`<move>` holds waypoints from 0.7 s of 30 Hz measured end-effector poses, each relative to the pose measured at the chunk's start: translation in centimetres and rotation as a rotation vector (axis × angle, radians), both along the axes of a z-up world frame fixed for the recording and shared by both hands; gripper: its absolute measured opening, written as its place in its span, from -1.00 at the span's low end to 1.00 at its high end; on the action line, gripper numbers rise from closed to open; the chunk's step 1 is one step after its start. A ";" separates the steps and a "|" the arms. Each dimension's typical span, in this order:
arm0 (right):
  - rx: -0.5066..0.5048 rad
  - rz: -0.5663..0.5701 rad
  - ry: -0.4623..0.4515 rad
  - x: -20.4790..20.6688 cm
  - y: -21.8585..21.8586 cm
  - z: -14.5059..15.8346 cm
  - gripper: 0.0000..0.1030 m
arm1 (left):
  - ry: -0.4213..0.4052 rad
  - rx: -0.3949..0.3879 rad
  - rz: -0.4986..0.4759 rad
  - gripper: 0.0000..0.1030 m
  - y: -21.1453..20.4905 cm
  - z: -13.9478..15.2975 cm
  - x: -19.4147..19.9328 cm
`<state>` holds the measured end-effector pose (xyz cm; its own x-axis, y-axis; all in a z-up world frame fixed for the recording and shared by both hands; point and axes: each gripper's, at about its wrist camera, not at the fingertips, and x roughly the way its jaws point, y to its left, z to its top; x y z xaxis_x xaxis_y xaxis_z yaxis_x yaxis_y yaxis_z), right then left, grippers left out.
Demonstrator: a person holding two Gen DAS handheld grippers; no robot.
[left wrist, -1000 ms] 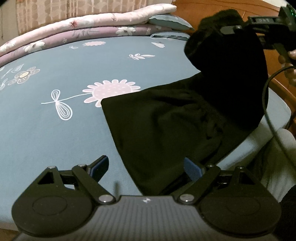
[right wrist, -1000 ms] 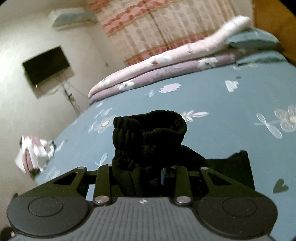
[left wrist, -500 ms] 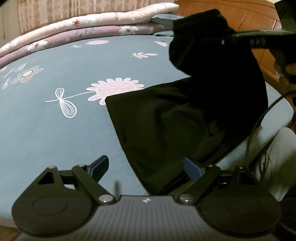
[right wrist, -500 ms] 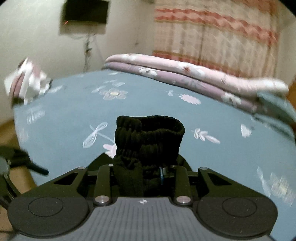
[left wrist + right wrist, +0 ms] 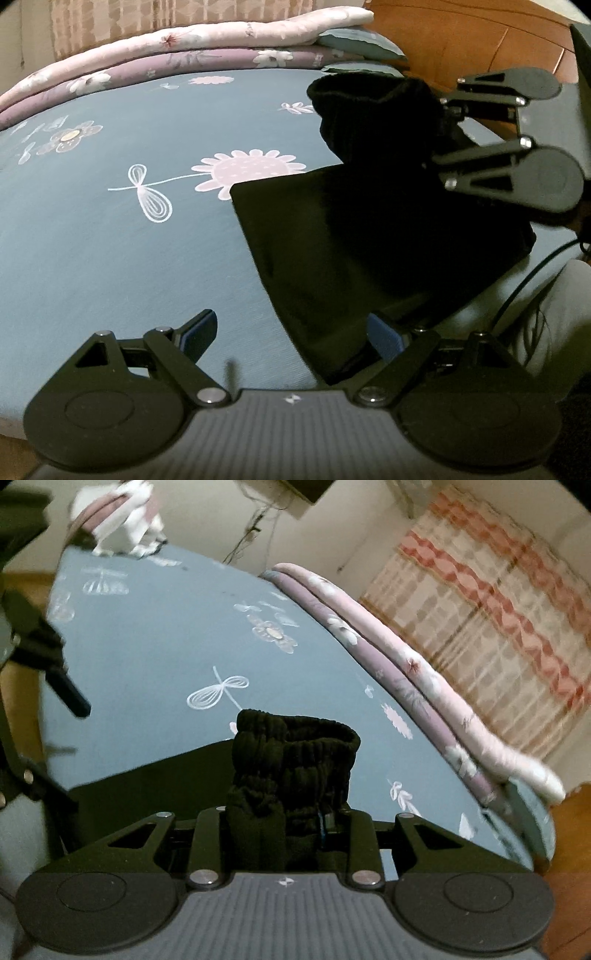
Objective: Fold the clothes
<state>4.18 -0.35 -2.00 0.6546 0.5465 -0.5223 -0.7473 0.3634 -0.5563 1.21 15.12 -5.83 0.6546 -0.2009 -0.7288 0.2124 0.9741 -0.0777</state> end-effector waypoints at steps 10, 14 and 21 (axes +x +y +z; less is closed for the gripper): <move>-0.082 0.031 -0.047 -1.4 1.4 -2.5 -0.34 | 0.009 -0.006 0.023 0.71 0.7 -0.4 -0.3; -0.094 0.029 -0.051 -1.7 1.8 -2.8 -0.34 | 0.009 -0.012 0.031 0.71 0.9 -0.6 -0.4; -0.168 0.068 -0.136 -3.1 2.6 -4.1 -0.35 | 0.008 -0.027 0.037 0.71 1.1 -0.7 -0.6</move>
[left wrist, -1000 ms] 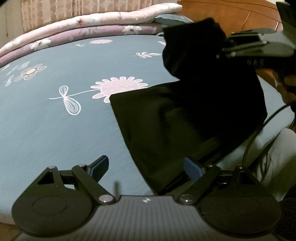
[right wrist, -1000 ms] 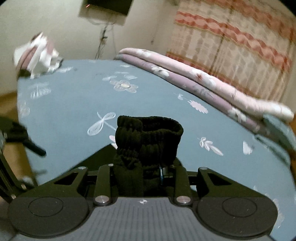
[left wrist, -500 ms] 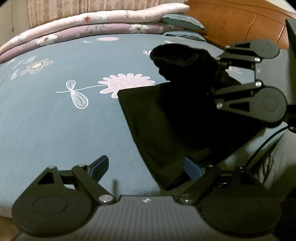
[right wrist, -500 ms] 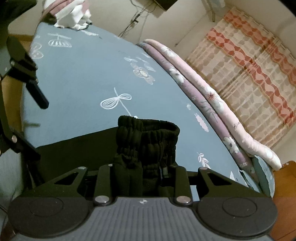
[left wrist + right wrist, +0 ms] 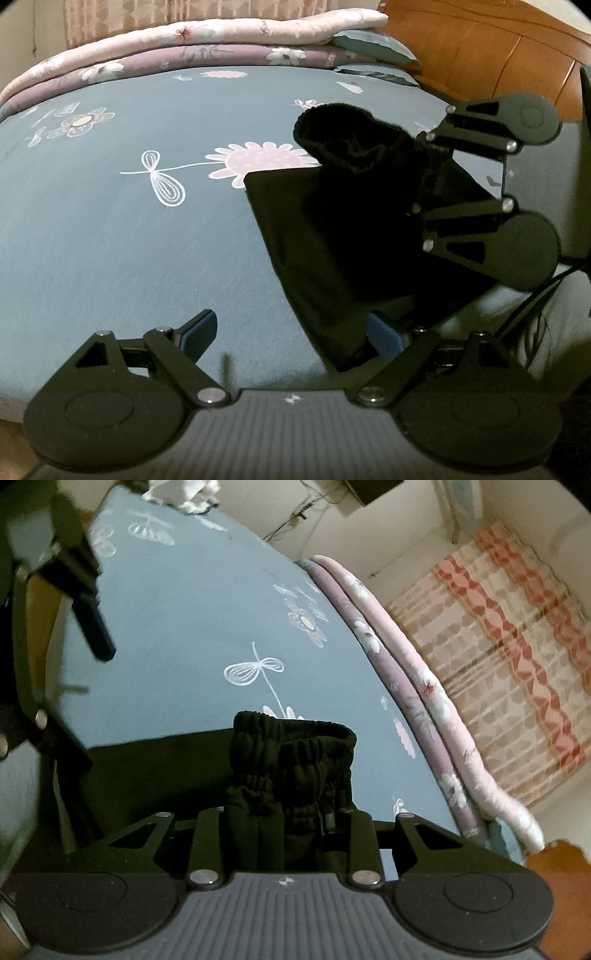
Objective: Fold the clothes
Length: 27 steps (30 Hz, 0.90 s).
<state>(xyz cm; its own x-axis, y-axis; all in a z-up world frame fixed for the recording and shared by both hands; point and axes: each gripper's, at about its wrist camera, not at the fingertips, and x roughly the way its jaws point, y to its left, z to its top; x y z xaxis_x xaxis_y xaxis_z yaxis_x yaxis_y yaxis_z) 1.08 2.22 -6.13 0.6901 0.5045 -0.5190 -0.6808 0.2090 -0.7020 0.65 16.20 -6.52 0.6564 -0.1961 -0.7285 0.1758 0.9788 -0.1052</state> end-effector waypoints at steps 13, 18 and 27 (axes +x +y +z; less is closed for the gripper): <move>0.031 0.090 0.252 -0.9 -1.4 0.4 0.44 | 0.007 0.004 0.015 0.71 0.3 0.0 0.0; 0.116 0.102 0.344 -0.5 -3.4 3.2 0.37 | 0.009 0.007 0.021 0.71 0.3 0.1 -0.1; -0.008 0.059 0.366 0.0 -5.2 0.3 -0.43 | 0.018 -0.003 0.012 0.71 0.0 -0.5 0.3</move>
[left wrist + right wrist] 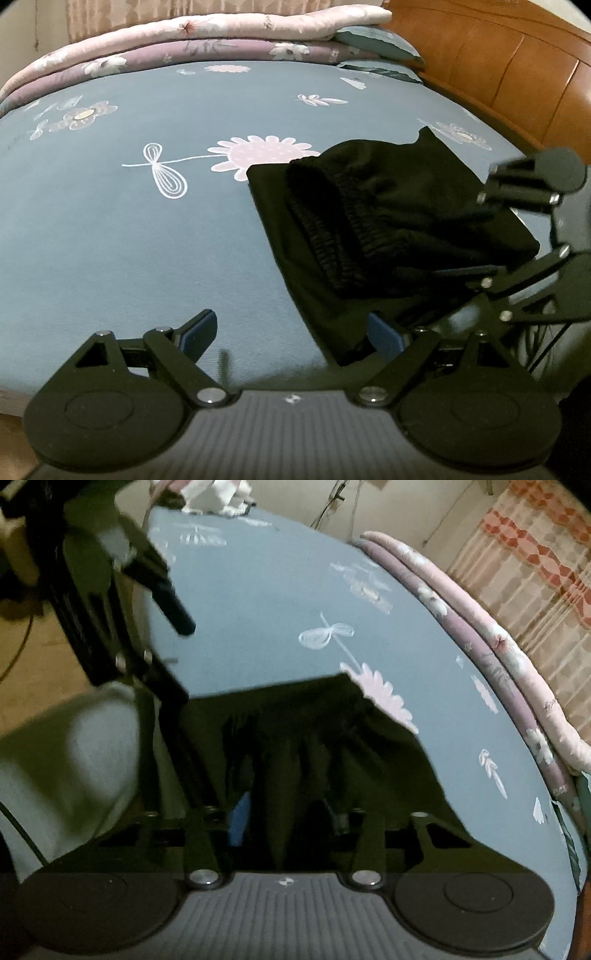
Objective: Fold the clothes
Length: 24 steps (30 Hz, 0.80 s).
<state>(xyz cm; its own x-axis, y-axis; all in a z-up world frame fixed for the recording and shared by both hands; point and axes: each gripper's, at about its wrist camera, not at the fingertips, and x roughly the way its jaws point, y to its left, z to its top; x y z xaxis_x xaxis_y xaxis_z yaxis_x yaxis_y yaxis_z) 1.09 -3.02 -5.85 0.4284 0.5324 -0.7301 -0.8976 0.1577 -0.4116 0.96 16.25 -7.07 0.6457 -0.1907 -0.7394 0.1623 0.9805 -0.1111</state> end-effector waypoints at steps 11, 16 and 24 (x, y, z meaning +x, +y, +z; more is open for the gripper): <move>0.100 0.009 0.098 0.3 1.8 1.9 -0.90 | 0.000 0.000 0.031 0.72 0.8 0.1 -0.4; 0.083 -0.013 0.144 0.7 2.1 0.1 -0.77 | 0.007 0.007 0.035 0.72 0.6 0.1 -0.3; 0.215 -0.104 0.146 1.6 -2.8 3.7 -0.18 | -0.070 0.007 -0.046 0.71 -1.6 3.2 1.3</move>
